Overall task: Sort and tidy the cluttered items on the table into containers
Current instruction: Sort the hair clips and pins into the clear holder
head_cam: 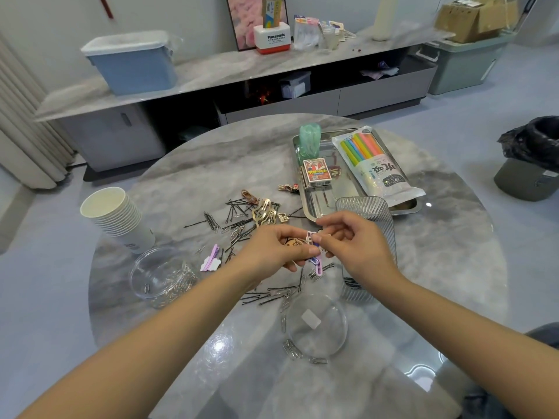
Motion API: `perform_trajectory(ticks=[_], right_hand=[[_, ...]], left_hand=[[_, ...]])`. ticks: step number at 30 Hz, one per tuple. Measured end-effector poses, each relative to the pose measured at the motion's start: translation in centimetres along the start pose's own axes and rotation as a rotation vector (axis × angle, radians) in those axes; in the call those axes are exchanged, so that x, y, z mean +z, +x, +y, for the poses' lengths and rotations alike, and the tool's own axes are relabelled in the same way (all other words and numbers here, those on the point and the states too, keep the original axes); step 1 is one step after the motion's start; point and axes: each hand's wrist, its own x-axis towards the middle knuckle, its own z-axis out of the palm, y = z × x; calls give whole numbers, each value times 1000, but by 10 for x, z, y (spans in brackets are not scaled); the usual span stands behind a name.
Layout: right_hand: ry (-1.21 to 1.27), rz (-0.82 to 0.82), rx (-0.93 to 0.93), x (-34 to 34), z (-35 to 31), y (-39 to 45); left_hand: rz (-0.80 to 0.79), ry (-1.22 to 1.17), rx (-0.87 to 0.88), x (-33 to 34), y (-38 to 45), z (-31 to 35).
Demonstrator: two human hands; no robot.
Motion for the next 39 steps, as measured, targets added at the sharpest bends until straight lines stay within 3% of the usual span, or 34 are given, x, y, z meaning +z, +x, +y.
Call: perform_trajectory(ticks=[4,8,13,18,20,24,28,34,39], right_hand=[[-73,70,12,0,1,1],[171,-179,255,3,-6,-2],[659,-273,507,6,-9,-2],[810,-317,648,-1,-9,1],[826,-331,680,-3,-10,1],[840,-291,703,-7,-14,6],[788,-257,655,-11,-18,12],[652,-205,620,-9,-17,14],[614,-147,609,-9,-17,18]], left_hand=[[50,-75,-1,2,1,3],[93,-76,69,2,0,4],[148,231,177,3,3,3],[186,526,308,4,2,6],[176,580,370,2,2,6],[85,309,342,-10,6,10],[132,205,304,-23,17,7],[215,610,87,-25,50,-36],[177,828,158,-13,79,-67]])
